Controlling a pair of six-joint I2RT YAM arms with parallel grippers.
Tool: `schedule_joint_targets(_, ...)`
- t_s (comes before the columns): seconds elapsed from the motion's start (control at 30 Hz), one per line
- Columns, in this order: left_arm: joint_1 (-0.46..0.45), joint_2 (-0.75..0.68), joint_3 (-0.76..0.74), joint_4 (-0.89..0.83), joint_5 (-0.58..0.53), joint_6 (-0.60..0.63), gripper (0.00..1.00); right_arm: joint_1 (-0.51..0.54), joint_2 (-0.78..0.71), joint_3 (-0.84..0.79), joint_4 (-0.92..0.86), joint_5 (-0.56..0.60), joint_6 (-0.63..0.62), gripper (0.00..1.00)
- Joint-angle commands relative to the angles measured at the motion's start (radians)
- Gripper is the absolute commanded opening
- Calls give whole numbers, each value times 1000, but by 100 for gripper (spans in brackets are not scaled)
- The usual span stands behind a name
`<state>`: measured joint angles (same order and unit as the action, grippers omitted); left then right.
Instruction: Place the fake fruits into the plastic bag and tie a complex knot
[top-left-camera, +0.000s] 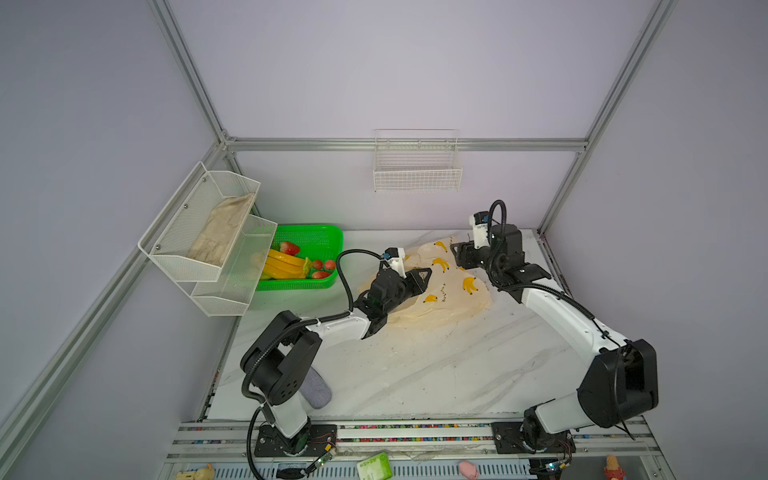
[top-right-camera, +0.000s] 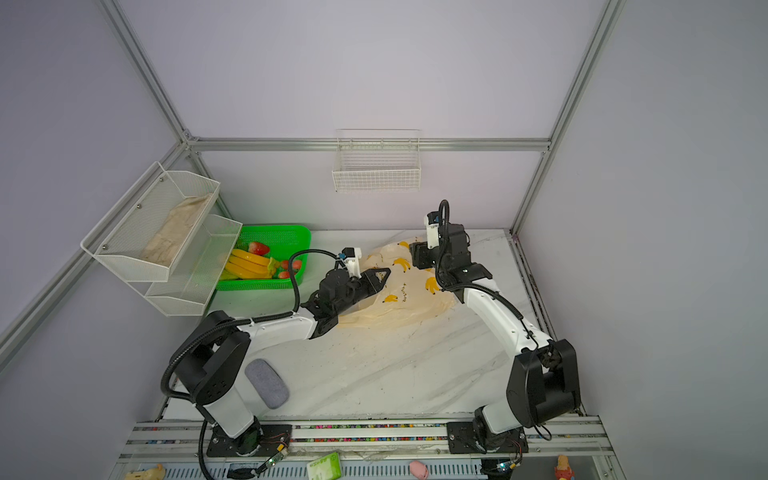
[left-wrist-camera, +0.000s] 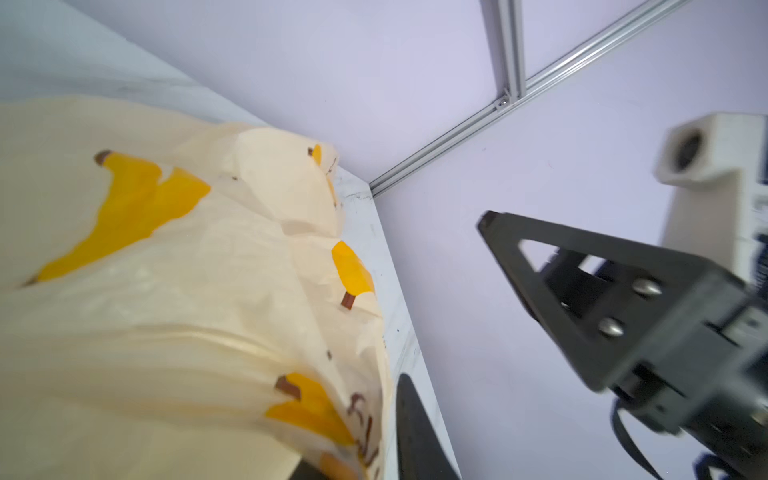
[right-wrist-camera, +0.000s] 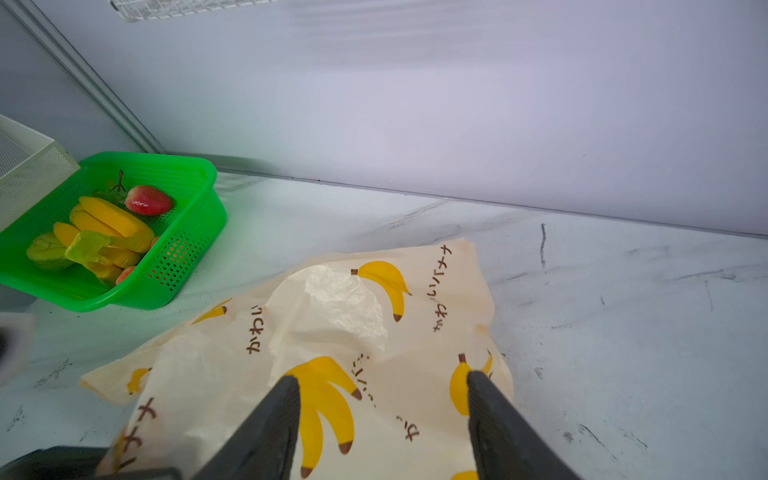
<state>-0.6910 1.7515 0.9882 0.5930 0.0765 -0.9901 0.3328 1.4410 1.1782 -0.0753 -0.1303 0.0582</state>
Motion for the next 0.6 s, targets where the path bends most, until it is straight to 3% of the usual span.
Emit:
schedule_joint_targets(0.0, -4, 4, -13, 27, 51, 23, 43, 5, -44, -87, 35, 51, 57, 69)
schedule_joint_targets(0.17, 2, -173, -152, -93, 32, 230, 67, 40, -138, -165, 43, 34, 52, 74)
schedule_joint_targets(0.3, 25, -381, -213, -343, -29, 406, 86, 145, -156, -212, 88, 114, 31, 81)
schedule_joint_targets(0.43, 84, -524, -232, -582, -179, 414, 90, 297, -90, -219, 121, 264, -8, 91)
schedule_joint_targets(0.57, 175, -600, -247, -661, -190, 414, 92, 442, 34, -191, 143, 479, -63, 97)
